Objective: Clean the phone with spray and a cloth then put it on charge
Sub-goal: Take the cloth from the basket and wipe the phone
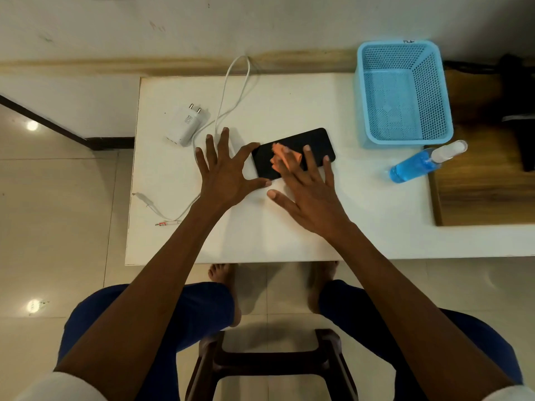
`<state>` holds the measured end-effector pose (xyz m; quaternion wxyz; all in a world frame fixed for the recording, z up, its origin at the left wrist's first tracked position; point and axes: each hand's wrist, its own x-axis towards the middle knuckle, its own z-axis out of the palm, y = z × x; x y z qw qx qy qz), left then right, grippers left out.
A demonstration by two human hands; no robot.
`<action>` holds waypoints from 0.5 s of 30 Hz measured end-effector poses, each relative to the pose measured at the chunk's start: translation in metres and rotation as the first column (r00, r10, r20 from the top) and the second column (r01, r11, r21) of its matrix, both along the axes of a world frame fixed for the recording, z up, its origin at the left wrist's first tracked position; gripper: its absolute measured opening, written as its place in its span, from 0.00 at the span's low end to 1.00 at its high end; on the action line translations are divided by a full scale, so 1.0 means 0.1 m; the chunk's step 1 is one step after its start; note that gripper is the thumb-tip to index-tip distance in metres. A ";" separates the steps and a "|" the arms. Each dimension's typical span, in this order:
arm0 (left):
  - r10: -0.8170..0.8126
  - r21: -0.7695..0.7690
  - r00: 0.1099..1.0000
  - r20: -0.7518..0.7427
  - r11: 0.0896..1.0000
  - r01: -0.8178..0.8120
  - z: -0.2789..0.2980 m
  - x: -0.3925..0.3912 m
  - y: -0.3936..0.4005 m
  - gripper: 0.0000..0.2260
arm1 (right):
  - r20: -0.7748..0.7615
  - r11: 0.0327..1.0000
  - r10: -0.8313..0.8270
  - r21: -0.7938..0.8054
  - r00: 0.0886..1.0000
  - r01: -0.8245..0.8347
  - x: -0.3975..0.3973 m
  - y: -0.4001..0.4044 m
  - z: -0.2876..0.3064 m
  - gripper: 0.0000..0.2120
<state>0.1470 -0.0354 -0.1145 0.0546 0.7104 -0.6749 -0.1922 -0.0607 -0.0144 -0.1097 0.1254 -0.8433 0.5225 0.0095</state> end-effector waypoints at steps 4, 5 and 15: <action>0.001 -0.018 1.000 0.016 1.000 -0.001 0.02 0.00 0.00 0.37 | -0.007 0.987 0.152 -0.055 0.988 -0.152 -0.03 0.04 0.00 0.34; -0.002 -0.017 1.000 0.022 1.000 0.002 0.03 0.00 0.00 0.37 | -0.007 0.982 0.168 -0.089 0.986 -0.168 -0.07 0.04 0.01 0.32; -0.001 0.008 1.000 -0.012 1.000 0.001 0.03 0.02 -0.02 0.37 | 0.213 0.922 -0.080 -0.356 0.974 0.153 -0.47 -0.07 0.10 0.22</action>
